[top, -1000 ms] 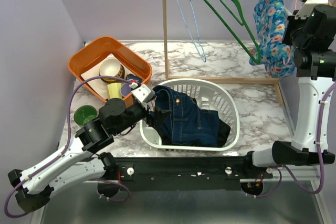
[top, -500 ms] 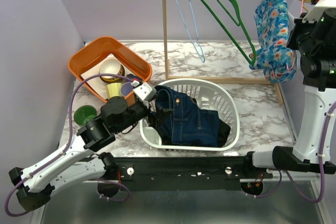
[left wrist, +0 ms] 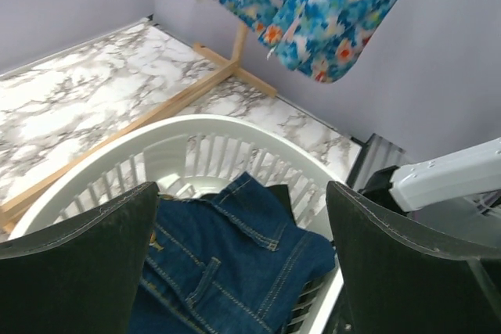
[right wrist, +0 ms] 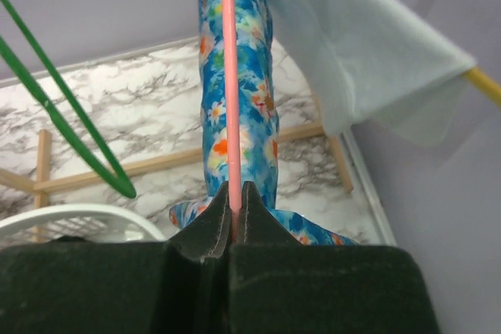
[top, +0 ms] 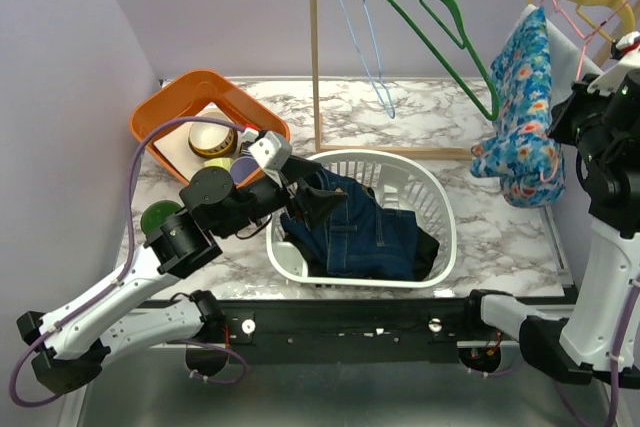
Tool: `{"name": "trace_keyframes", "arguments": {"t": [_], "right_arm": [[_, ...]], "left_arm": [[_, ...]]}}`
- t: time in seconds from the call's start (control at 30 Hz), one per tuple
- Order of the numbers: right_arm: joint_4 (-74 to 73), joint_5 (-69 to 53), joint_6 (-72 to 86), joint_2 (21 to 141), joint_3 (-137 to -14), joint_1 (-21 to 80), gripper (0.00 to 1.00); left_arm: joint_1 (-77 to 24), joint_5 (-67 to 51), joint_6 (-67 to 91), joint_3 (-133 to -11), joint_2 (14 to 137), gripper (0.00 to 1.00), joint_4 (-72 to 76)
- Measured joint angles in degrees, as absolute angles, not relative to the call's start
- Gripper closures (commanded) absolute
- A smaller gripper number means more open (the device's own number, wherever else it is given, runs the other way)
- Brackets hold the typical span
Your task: Remove the skirt from the hanger
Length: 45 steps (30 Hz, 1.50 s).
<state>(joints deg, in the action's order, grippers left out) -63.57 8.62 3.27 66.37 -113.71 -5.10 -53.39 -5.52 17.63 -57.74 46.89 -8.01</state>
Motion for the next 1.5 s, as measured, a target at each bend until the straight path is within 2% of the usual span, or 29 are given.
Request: {"name": "trace_keyframes", "arguments": {"t": [0.33,0.57,0.7,0.8,0.97,1.07,1.5], "right_arm": [[-66.3,2.5,13.1,50.7,-97.2,-5.1,0.99],[-68.4,0.5,16.2,47.0,-93.4,-5.1,0.99],[-69.1,-1.5,18.0,44.3,-93.3,-5.1,0.99],[-69.4,-2.9,19.1,42.1,-93.3,-5.1,0.99],[-69.5,-4.7,20.7,40.3,-93.2,-5.1,0.99],[-69.5,-6.0,21.5,40.1,-93.0,-5.1,0.99],[-69.6,-8.3,24.6,36.6,-93.0,-5.1,0.99]], "left_arm": [[-53.4,-12.4,26.4,-54.0,48.5,0.01,3.5],[-53.4,-14.9,29.6,-48.1,48.4,0.03,11.9],[-53.4,-14.9,25.8,-45.3,49.3,0.06,13.3],[-54.7,-14.3,20.8,-46.1,51.3,0.02,13.4],[-70.2,-2.9,3.3,-48.8,57.3,0.01,13.9],[-75.9,-0.6,-2.9,-50.1,61.1,0.01,14.9],[-76.6,-3.7,-13.4,-59.2,72.4,0.01,21.3]]}}
